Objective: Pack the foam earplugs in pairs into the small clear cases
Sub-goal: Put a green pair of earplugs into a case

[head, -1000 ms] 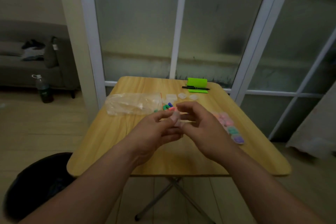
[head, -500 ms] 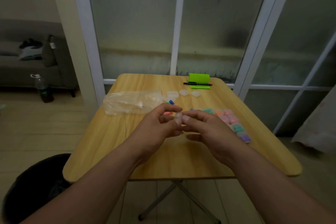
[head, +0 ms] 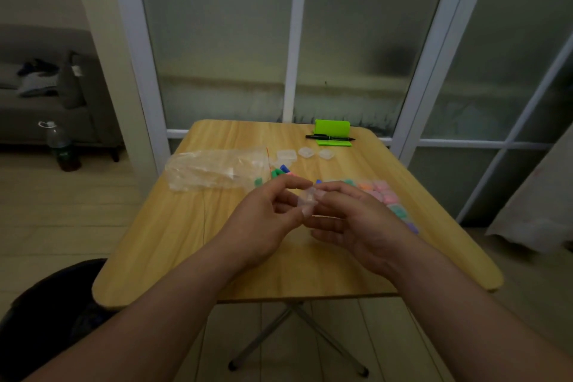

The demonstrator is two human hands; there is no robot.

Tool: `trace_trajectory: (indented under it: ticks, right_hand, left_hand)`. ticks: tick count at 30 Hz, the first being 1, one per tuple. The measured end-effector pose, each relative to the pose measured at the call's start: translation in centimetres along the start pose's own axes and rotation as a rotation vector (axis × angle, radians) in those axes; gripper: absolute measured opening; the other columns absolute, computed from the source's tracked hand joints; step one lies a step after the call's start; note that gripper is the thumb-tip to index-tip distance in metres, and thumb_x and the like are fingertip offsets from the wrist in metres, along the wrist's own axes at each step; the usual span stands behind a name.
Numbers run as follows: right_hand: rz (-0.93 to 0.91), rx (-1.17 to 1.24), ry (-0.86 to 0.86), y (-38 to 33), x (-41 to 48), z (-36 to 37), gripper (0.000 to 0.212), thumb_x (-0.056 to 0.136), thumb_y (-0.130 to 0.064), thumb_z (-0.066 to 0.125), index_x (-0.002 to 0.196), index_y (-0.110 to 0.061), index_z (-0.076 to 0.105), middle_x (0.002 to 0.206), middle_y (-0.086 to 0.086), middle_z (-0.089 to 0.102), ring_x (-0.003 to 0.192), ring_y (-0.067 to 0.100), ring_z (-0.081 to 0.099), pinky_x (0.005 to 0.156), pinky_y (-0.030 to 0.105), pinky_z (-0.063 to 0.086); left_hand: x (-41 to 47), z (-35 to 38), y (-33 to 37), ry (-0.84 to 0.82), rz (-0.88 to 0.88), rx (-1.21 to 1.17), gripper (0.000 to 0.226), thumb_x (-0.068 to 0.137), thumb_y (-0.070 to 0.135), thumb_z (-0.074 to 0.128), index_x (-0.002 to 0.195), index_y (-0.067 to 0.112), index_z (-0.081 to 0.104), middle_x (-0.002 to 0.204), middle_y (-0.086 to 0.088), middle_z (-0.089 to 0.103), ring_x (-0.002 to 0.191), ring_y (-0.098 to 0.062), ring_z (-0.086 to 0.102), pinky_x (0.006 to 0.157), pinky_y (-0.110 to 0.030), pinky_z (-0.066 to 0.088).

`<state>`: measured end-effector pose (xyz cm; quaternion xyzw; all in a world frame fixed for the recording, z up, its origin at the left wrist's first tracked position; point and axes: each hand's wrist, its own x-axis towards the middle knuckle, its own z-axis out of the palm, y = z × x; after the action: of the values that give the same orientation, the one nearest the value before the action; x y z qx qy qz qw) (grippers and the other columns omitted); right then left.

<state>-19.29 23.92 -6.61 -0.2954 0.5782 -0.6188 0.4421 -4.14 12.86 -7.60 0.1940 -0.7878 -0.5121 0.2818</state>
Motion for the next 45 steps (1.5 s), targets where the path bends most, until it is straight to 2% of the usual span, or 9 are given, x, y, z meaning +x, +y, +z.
trace_trajectory:
  ticks: [3,7,11,15,19,30,36,40,45]
  right_hand:
    - [-0.033,-0.071,0.022,0.0,-0.1,0.0,0.022,0.102,-0.033,0.067,0.116,-0.020,0.076,0.112,0.009,0.078,0.101,0.023,0.075,0.084,0.037,0.060]
    - [-0.369,-0.585,0.047,0.1,-0.4,0.0,0.026,0.100,-0.033,0.069,0.125,-0.044,0.069,0.118,-0.017,0.071,0.105,0.000,0.068,0.083,0.019,0.058]
    - [-0.497,-0.739,0.032,0.6,0.1,0.7,0.037,0.097,-0.030,0.075,0.133,-0.037,0.067,0.112,-0.016,0.072,0.098,0.002,0.068,0.079,0.014,0.055]
    - [-0.418,-0.682,0.054,0.9,0.8,0.7,0.030,0.099,-0.038,0.071,0.129,-0.039,0.068,0.095,-0.005,0.075,0.087,0.010,0.072,0.076,0.028,0.062]
    - [-0.175,-0.308,0.089,1.0,1.4,0.9,0.017,0.098,-0.033,0.073,0.115,-0.029,0.076,0.098,0.005,0.080,0.092,0.023,0.077,0.076,0.034,0.062]
    - [0.034,0.047,0.091,1.6,1.5,1.9,0.020,0.100,-0.020,0.070,0.106,-0.001,0.076,0.099,0.021,0.074,0.086,0.030,0.075,0.079,0.040,0.066]
    - [0.053,0.093,0.184,2.0,1.4,3.6,0.017,0.096,-0.017,0.065,0.101,-0.006,0.076,0.087,0.014,0.075,0.071,0.020,0.074,0.058,0.029,0.059]
    - [0.076,0.143,0.216,2.3,1.1,4.5,0.022,0.094,-0.016,0.062,0.074,-0.013,0.070,0.060,0.002,0.066,0.047,0.011,0.063,0.043,0.021,0.047]
    - [0.130,0.125,0.250,2.2,1.0,4.7,0.015,0.090,-0.019,0.063,0.077,-0.013,0.067,0.057,0.000,0.065,0.047,0.012,0.064,0.045,0.021,0.047]
  left_hand:
    - [0.0,0.2,0.4,0.042,-0.073,-0.112,0.023,0.100,0.031,0.069,0.123,0.026,0.069,0.104,-0.009,0.072,0.083,-0.013,0.071,0.075,-0.023,0.059]
    - [0.4,0.6,0.6,0.057,-0.400,-0.584,0.033,0.100,0.037,0.068,0.122,0.014,0.069,0.095,-0.011,0.065,0.070,-0.017,0.063,0.063,-0.030,0.055]
    - [0.4,0.8,0.2,0.012,-0.486,-0.676,0.037,0.100,0.041,0.065,0.118,0.009,0.068,0.082,-0.005,0.058,0.061,-0.012,0.056,0.056,-0.026,0.050]
    - [0.2,0.4,0.2,0.028,-0.413,-0.538,0.037,0.102,0.050,0.060,0.115,0.016,0.070,0.086,-0.007,0.063,0.067,-0.018,0.060,0.061,-0.031,0.055]
    - [-0.2,0.4,0.1,0.019,-0.236,-0.325,0.026,0.108,0.038,0.052,0.121,0.022,0.069,0.112,-0.011,0.070,0.084,-0.022,0.068,0.076,-0.033,0.062]
    - [0.0,1.1,-1.0,0.030,-0.137,-0.126,0.031,0.111,0.028,0.047,0.138,0.027,0.062,0.108,-0.012,0.072,0.079,-0.014,0.069,0.070,-0.031,0.063]
    - [-0.3,3.0,-1.3,0.161,-0.017,0.101,0.022,0.110,0.033,0.037,0.113,0.034,0.059,0.105,0.005,0.068,0.094,-0.008,0.066,0.081,-0.040,0.057]
    - [-0.8,3.8,-1.7,0.252,-0.005,0.312,0.017,0.105,0.039,0.034,0.102,0.033,0.049,0.097,0.006,0.062,0.085,-0.015,0.062,0.075,-0.051,0.054]
    - [-1.1,3.9,-1.3,0.268,-0.003,0.423,0.015,0.104,0.041,0.035,0.102,0.032,0.047,0.097,0.008,0.058,0.081,-0.017,0.060,0.072,-0.049,0.053]
